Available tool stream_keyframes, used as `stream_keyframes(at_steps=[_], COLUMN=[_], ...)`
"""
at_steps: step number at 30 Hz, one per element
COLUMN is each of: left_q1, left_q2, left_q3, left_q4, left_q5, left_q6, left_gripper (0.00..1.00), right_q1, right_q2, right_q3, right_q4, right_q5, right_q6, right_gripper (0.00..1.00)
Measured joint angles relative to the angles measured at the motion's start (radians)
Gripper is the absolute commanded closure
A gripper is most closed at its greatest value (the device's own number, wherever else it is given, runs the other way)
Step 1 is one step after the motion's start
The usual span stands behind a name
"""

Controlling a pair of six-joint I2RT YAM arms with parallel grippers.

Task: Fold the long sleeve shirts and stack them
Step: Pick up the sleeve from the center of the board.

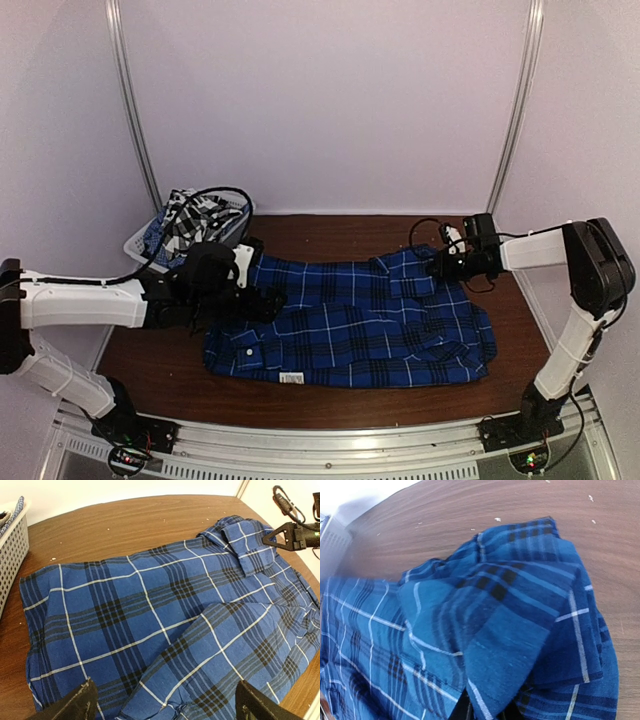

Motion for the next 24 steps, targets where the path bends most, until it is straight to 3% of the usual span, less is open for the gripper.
stream_keyframes(at_steps=[4,13,19,24], left_q1=[0.018,0.119,0.183,0.278], left_q2=[0.003,0.016,0.091,0.157], left_q3=[0.002,0.069,0.211,0.304], left_q4=[-0.004,-0.035,-0.107,-0.136], left_q5=[-0.005,0.022,0.074,0.200], left_q6=[0.000,0.021,0.083,0.130], left_gripper=[0.02,0.02,0.04,0.05], right_q1=[0.000,0.000,-0.001,-0.001], right_q2=[-0.101,-0.473,-0.617,-0.708], right_q3=[-0.010,0.041,0.104,0.120], right_q4=[-0.037,-0.204,-0.358,-0.482], right_q5=[-0.043,-0.170,-0.191,-0.193], right_q6=[0.020,0.048,0.042,0.031], right_gripper=[1.00,1.00,1.00,1.00])
